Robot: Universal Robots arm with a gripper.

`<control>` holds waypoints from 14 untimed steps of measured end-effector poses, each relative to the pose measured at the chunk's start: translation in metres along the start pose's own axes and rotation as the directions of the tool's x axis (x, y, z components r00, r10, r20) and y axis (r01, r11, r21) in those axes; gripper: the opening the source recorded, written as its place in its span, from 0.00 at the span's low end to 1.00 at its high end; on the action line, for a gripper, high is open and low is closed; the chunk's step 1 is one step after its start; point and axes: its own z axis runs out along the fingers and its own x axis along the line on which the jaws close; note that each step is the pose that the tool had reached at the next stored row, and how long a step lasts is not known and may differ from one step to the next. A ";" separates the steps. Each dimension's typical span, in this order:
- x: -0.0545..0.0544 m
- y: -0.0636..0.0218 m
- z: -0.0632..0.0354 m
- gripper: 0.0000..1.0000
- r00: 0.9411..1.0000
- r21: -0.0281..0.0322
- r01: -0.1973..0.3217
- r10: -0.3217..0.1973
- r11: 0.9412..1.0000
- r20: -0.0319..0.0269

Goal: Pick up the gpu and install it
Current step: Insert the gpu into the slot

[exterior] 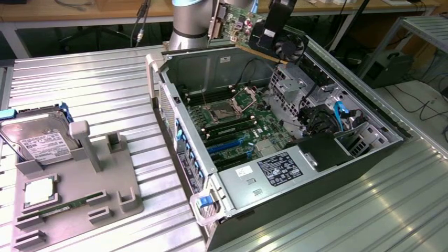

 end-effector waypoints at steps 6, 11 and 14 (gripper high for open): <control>0.000 0.0000 0.0000 0.28 0.996 -0.002 0.085 -0.085 0.996 -0.007; 0.000 0.0000 0.0000 0.28 0.984 -0.004 0.177 -0.177 0.984 -0.015; 0.000 0.0000 0.0000 0.28 0.975 -0.005 0.220 -0.220 0.975 -0.018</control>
